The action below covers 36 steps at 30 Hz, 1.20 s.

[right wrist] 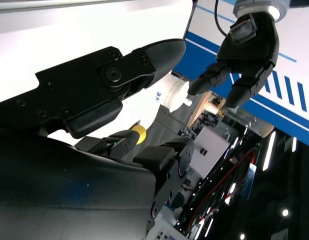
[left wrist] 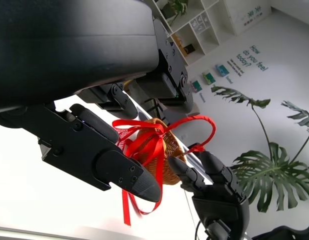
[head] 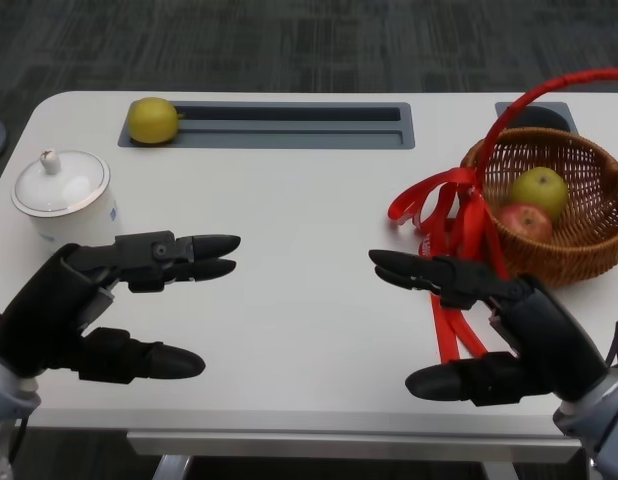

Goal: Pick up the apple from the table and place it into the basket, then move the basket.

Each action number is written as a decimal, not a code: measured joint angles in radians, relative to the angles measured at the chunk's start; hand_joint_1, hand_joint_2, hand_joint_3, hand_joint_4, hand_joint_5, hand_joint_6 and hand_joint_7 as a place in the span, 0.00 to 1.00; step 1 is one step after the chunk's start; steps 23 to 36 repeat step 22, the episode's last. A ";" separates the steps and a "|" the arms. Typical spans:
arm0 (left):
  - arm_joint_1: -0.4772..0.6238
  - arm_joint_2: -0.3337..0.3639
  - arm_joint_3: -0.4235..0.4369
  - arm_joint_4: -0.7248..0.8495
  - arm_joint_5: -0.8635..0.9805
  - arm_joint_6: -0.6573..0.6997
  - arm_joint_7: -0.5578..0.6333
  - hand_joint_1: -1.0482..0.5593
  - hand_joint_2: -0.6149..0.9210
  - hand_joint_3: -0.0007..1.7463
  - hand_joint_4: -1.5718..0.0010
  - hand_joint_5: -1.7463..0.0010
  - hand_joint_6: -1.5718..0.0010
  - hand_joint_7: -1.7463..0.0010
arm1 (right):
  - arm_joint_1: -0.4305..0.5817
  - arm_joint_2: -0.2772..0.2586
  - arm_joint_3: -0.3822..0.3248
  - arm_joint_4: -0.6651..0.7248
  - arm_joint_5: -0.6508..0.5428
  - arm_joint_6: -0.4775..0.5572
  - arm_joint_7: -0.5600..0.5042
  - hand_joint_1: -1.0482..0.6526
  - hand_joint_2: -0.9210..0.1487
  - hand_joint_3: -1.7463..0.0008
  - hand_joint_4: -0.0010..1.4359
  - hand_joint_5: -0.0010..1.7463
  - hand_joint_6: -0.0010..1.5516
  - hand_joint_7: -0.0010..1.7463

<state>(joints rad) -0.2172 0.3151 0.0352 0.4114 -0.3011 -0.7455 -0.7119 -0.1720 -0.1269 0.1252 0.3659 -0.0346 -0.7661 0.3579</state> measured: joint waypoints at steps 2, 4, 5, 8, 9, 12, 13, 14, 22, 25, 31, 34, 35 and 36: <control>0.000 0.000 0.000 0.000 -0.008 0.000 -0.005 0.35 0.87 0.00 0.51 0.99 0.57 1.00 | -0.018 0.010 0.000 0.039 -0.004 -0.032 -0.014 0.33 0.12 1.00 0.47 0.01 0.41 0.01; 0.000 0.000 0.001 0.000 -0.012 0.000 -0.011 0.35 0.87 0.00 0.51 0.99 0.56 0.99 | -0.034 0.017 -0.001 0.074 -0.004 -0.058 -0.025 0.33 0.11 1.00 0.48 0.02 0.42 0.01; 0.000 0.000 0.001 0.000 -0.013 0.000 -0.013 0.35 0.87 0.00 0.50 0.99 0.56 0.99 | -0.041 0.020 -0.001 0.089 -0.004 -0.068 -0.030 0.34 0.10 1.00 0.49 0.02 0.42 0.02; 0.000 -0.001 0.002 0.000 -0.016 0.000 -0.021 0.35 0.87 0.00 0.50 0.99 0.55 0.99 | -0.057 0.025 -0.003 0.119 -0.003 -0.090 -0.041 0.34 0.10 1.00 0.50 0.01 0.44 0.01; 0.000 -0.001 0.003 0.000 -0.017 0.000 -0.023 0.36 0.87 0.00 0.50 0.99 0.55 0.99 | -0.060 0.026 -0.003 0.127 -0.003 -0.096 -0.044 0.35 0.10 1.00 0.51 0.01 0.44 0.01; 0.000 -0.002 0.004 0.000 -0.017 0.000 -0.025 0.36 0.87 0.00 0.49 0.99 0.55 0.99 | -0.066 0.026 -0.004 0.144 -0.003 -0.110 -0.053 0.35 0.10 1.00 0.51 0.01 0.45 0.01; 0.000 -0.002 0.004 0.000 -0.017 0.000 -0.025 0.36 0.87 0.00 0.49 0.99 0.55 0.99 | -0.067 0.026 -0.005 0.148 -0.003 -0.114 -0.056 0.35 0.10 1.00 0.51 0.01 0.45 0.01; 0.000 -0.003 0.005 0.000 -0.017 0.000 -0.025 0.36 0.87 0.00 0.49 0.99 0.54 0.99 | -0.069 0.027 -0.005 0.153 -0.003 -0.119 -0.059 0.34 0.10 1.00 0.52 0.01 0.45 0.01; 0.000 -0.005 0.006 0.001 -0.017 0.000 -0.026 0.36 0.87 0.00 0.48 0.99 0.54 0.99 | -0.076 0.028 -0.006 0.176 -0.004 -0.145 -0.077 0.34 0.10 1.00 0.52 0.00 0.46 0.00; 0.000 -0.005 0.006 0.001 -0.017 0.000 -0.026 0.36 0.87 0.00 0.48 0.99 0.54 0.99 | -0.076 0.028 -0.006 0.176 -0.004 -0.145 -0.077 0.34 0.10 1.00 0.52 0.00 0.46 0.00; 0.000 -0.005 0.006 0.001 -0.017 0.000 -0.026 0.36 0.87 0.00 0.48 0.99 0.54 0.99 | -0.076 0.028 -0.006 0.176 -0.004 -0.145 -0.077 0.34 0.10 1.00 0.52 0.00 0.46 0.00; 0.000 -0.005 0.006 0.001 -0.017 0.000 -0.026 0.36 0.87 0.00 0.48 0.99 0.54 0.99 | -0.076 0.028 -0.006 0.176 -0.004 -0.145 -0.077 0.34 0.10 1.00 0.52 0.00 0.46 0.00; 0.000 -0.005 0.006 0.001 -0.017 0.000 -0.026 0.36 0.87 0.00 0.48 0.99 0.54 0.99 | -0.076 0.028 -0.006 0.176 -0.004 -0.145 -0.077 0.34 0.10 1.00 0.52 0.00 0.46 0.00; 0.000 -0.005 0.006 0.001 -0.017 0.000 -0.026 0.36 0.87 0.00 0.48 0.99 0.54 0.99 | -0.076 0.028 -0.006 0.176 -0.004 -0.145 -0.077 0.34 0.10 1.00 0.52 0.00 0.46 0.00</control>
